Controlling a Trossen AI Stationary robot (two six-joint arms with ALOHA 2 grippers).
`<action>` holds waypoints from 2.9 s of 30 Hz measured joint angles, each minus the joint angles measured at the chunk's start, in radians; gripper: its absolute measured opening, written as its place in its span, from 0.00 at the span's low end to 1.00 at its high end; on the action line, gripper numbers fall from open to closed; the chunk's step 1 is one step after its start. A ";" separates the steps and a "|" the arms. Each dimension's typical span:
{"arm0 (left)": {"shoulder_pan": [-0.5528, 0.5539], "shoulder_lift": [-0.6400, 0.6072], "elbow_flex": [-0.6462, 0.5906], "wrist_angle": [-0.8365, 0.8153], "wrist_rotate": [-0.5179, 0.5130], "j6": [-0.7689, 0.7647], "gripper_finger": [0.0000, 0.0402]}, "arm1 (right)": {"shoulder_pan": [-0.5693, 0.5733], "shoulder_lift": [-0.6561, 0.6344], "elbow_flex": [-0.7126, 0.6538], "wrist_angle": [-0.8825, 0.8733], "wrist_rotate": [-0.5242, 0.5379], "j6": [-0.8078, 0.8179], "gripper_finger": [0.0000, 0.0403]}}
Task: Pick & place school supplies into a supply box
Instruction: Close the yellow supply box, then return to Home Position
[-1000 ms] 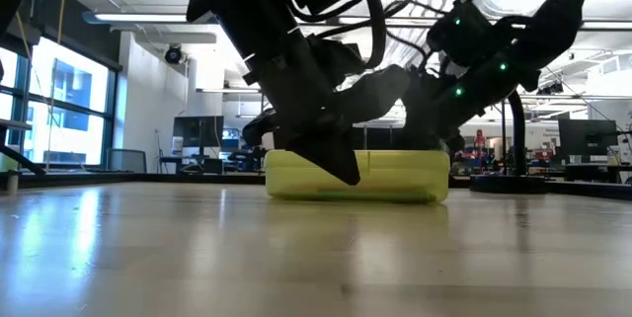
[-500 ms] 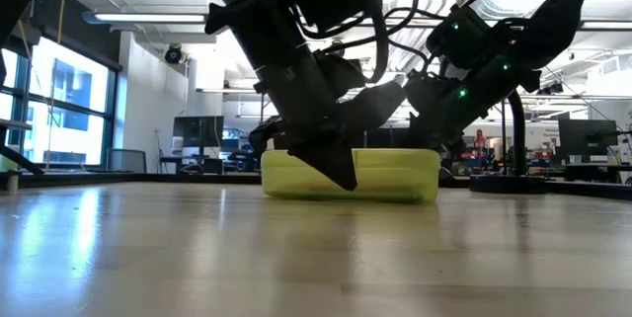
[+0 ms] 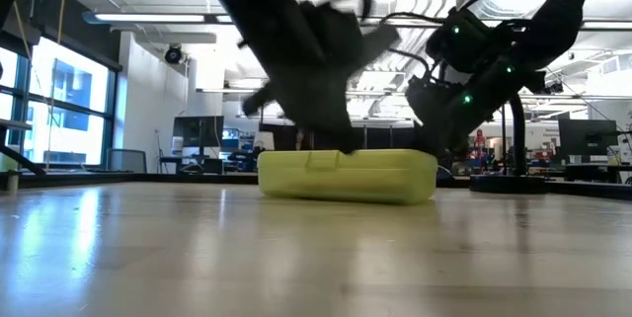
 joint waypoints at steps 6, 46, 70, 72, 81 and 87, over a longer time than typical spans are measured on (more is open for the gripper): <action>-0.069 -0.116 0.000 -0.123 -0.089 -0.001 0.04 | 0.027 -0.064 -0.001 -0.002 0.044 -0.006 0.00; -0.510 -0.590 -0.005 -0.213 -0.097 0.515 0.11 | 0.684 -1.390 -0.195 -0.504 0.178 -0.330 0.00; -0.172 -1.552 -0.703 -0.017 0.154 0.707 0.11 | 0.682 -1.390 -0.198 -0.470 0.156 -0.373 0.00; -0.172 -1.653 -0.827 0.123 0.166 0.714 0.11 | 0.682 -1.390 -0.198 -0.451 0.154 -0.397 0.00; -0.172 -1.934 -1.192 0.249 0.211 0.803 0.11 | 0.682 -1.390 -0.197 -0.407 0.215 -0.452 0.00; -0.172 -1.982 -1.303 0.319 0.226 0.794 0.11 | 0.682 -1.390 -0.197 -0.435 0.261 -0.452 0.00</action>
